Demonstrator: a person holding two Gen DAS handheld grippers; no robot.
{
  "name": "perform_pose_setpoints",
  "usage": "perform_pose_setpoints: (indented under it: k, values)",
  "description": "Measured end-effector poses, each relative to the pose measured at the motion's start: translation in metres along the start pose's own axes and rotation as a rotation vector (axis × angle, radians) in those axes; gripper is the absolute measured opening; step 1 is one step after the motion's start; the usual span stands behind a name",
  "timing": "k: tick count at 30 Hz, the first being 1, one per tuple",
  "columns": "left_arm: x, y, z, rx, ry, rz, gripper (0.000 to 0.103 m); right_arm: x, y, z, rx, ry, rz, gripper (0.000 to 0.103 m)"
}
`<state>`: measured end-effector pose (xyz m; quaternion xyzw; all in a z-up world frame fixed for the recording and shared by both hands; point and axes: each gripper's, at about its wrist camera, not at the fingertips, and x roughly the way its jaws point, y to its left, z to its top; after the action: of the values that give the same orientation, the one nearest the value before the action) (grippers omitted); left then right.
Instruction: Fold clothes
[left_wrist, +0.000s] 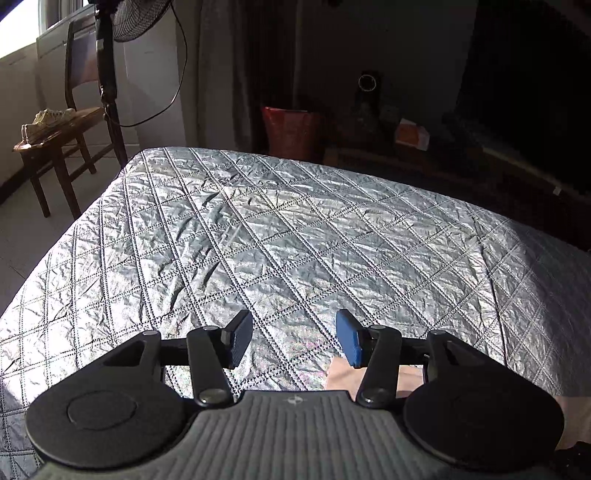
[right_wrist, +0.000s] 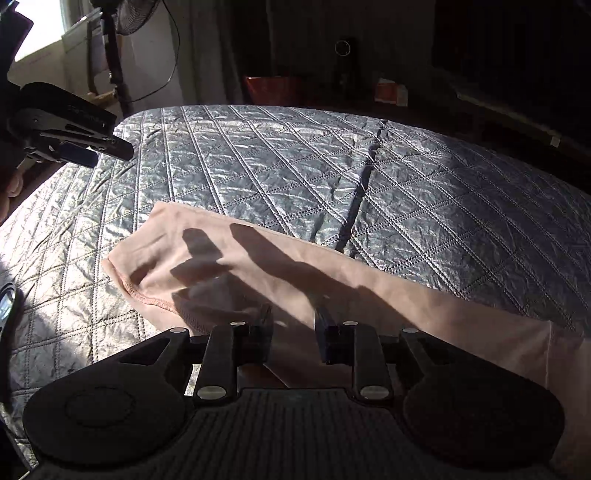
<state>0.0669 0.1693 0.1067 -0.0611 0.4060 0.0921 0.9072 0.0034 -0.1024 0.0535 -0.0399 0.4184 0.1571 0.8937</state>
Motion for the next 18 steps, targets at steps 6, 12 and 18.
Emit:
perform_pose_setpoints:
  k: [6, 12, 18]
  values:
    - [0.016, -0.044, -0.022, 0.176, 0.072, -0.047, 0.047, 0.01, -0.03, -0.022, 0.078, -0.008, -0.032, 0.037]
    - [0.027, -0.087, -0.046, 0.317, 0.118, -0.079, 0.047, -0.007, -0.052, -0.024, 0.227, -0.095, -0.003, 0.037]
    - [0.02, -0.13, -0.064, 0.436, 0.124, -0.164, 0.047, -0.019, -0.073, -0.032, 0.209, -0.074, -0.065, 0.05]
